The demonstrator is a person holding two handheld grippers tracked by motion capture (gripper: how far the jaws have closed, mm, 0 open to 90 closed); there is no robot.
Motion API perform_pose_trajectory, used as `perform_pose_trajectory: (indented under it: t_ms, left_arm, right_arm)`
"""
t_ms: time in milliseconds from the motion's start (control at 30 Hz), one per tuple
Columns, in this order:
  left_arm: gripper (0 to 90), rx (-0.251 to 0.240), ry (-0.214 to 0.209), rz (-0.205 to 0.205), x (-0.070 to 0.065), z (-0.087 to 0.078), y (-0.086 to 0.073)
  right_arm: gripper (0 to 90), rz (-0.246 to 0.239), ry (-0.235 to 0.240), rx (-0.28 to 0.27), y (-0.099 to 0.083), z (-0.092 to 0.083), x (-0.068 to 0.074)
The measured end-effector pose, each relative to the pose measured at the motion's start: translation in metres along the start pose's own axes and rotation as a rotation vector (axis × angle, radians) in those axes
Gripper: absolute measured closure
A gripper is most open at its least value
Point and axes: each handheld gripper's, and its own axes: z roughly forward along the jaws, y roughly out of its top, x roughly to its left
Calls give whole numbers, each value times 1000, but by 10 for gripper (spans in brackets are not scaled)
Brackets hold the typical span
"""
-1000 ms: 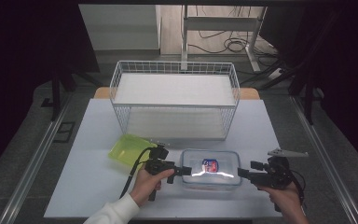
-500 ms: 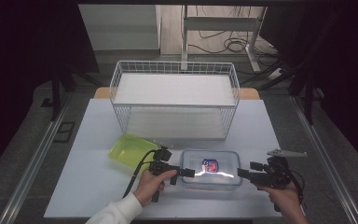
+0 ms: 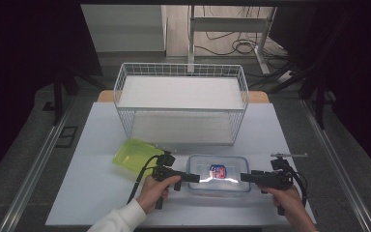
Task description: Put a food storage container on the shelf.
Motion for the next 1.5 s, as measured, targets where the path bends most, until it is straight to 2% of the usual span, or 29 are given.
perform_pose_trajectory:
  t_ms: [100,200,267,333,467,600,700,767,933,1067,1200,1433,1500]
  left_arm:
    - [309,2,1,4,0,0,0]
    - [309,3,2,4,0,0,0]
    - [310,2,3,5,0,0,0]
    - [309,-2,6,6,-1,0,0]
    - [311,-3,15,11,-3,0,-1]
    - [339,-13,16,17,-5,-2,-3]
    - [352,-22,17,49,-6,-5,-6]
    - [378,-31,14,51,-7,-6,-8]
    - [423,-47,-6,54,-7,-10,-11]
    - [448,-48,-15,77,-6,-13,-12]
    - [466,-53,-25,77,-5,-14,-13]
    - [481,-68,-24,70,-5,-16,-13]
    - [483,-71,-23,71,-5,-16,-13]
  right_arm:
    - [229,21,17,33,1,9,-2]
    - [228,49,57,56,0,14,-3]
    - [233,63,63,62,0,14,-4]
    - [288,99,73,62,1,12,-6]
    - [352,114,81,53,0,7,-7]
    - [378,109,88,43,-1,4,-7]
    - [395,102,89,41,-2,1,-6]
    - [412,96,94,38,-2,-1,-5]
    - [443,74,108,25,-5,-6,-4]
    - [460,68,120,21,-7,-8,-4]
    - [474,57,127,16,-8,-10,-4]
    - [510,78,152,8,-9,-12,-6]
    - [510,70,149,6,-9,-12,-6]
